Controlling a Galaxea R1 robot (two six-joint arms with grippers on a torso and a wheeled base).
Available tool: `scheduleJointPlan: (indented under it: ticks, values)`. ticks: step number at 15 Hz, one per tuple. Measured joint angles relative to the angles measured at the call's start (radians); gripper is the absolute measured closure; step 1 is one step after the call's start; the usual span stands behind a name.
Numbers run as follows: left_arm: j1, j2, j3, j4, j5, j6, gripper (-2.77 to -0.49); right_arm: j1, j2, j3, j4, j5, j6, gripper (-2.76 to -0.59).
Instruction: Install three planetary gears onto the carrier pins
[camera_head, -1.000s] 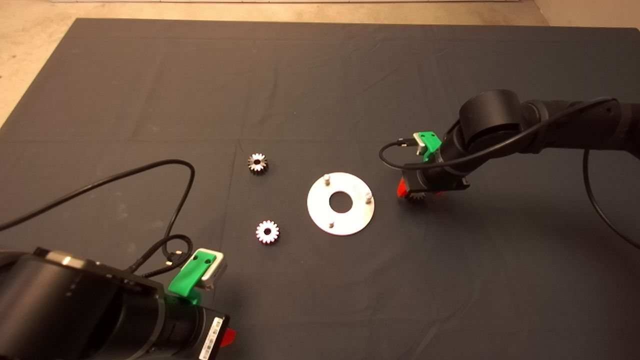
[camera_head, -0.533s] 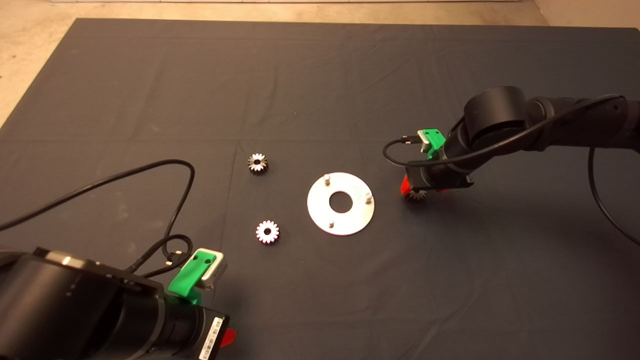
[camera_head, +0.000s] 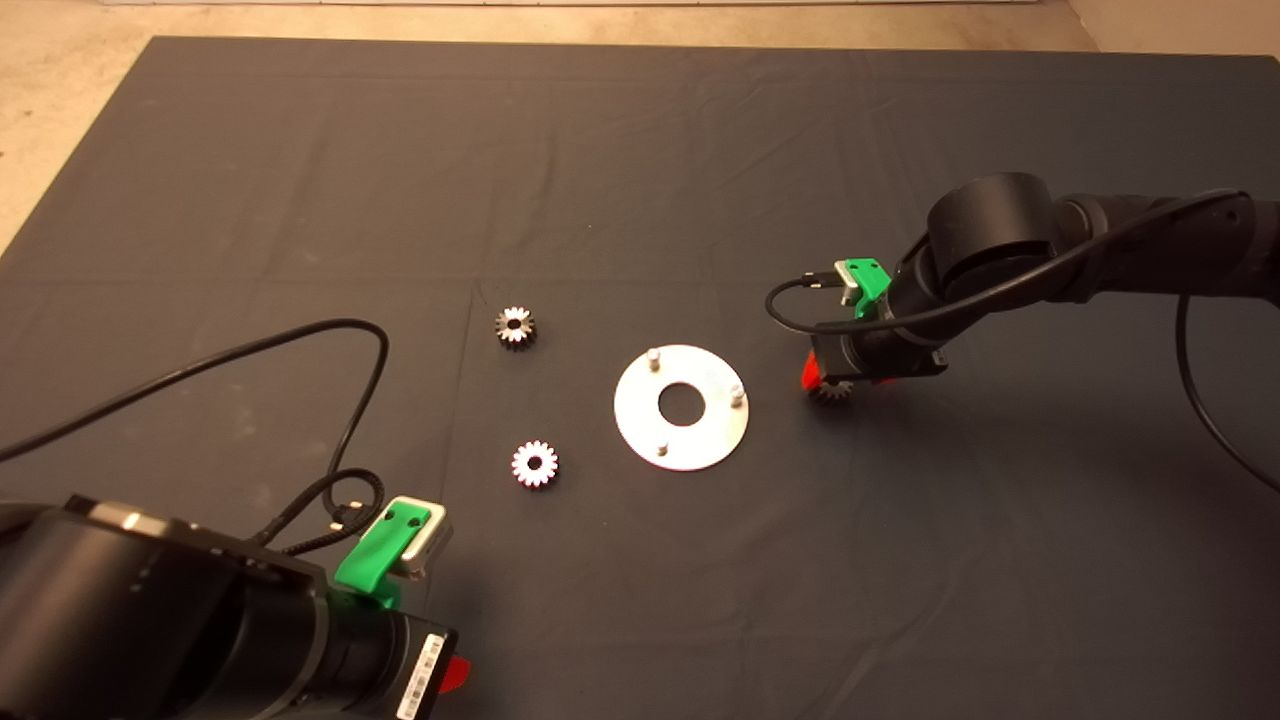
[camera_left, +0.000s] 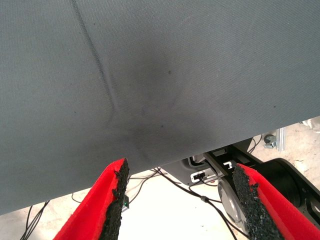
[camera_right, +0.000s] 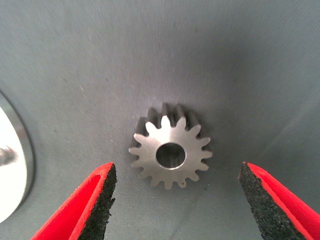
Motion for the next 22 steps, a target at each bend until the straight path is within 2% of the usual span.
scheduleJointPlan:
  ticks: [6,7,8,11,13,15,17,22]
  values:
    - [0.0,0.0,0.0,0.0,0.0,0.0,-1.46,-0.009,0.0,-0.032,0.0,0.004,-0.021,-1.82]
    - [0.0,0.0,0.0,0.0,0.0,0.0,-1.46,-0.012,0.0,-0.033,0.0,0.004,-0.022,-1.74]
    - [0.0,0.0,0.0,0.0,0.0,0.0,-1.46,-0.016,0.0,-0.039,0.0,0.011,-0.022,-1.67]
    - [0.0,0.0,0.0,0.0,0.0,0.0,-1.46,-0.019,0.0,-0.043,0.0,0.015,-0.023,-1.65]
    - [0.0,0.0,0.0,0.0,0.0,0.0,-1.46,-0.019,0.001,-0.05,0.0,0.02,-0.024,-1.54]
    - [0.0,0.0,0.0,0.0,0.0,0.0,-1.46,-0.026,0.001,-0.054,0.0,0.02,-0.024,-1.54]
    - [0.0,0.0,0.0,0.0,0.0,0.0,-1.46,-0.027,0.001,-0.055,0.0,0.019,-0.024,-1.39]
    - [0.0,0.0,0.0,0.0,0.0,0.0,-1.46,-0.027,0.0,-0.056,-0.002,0.025,-0.024,-1.22]
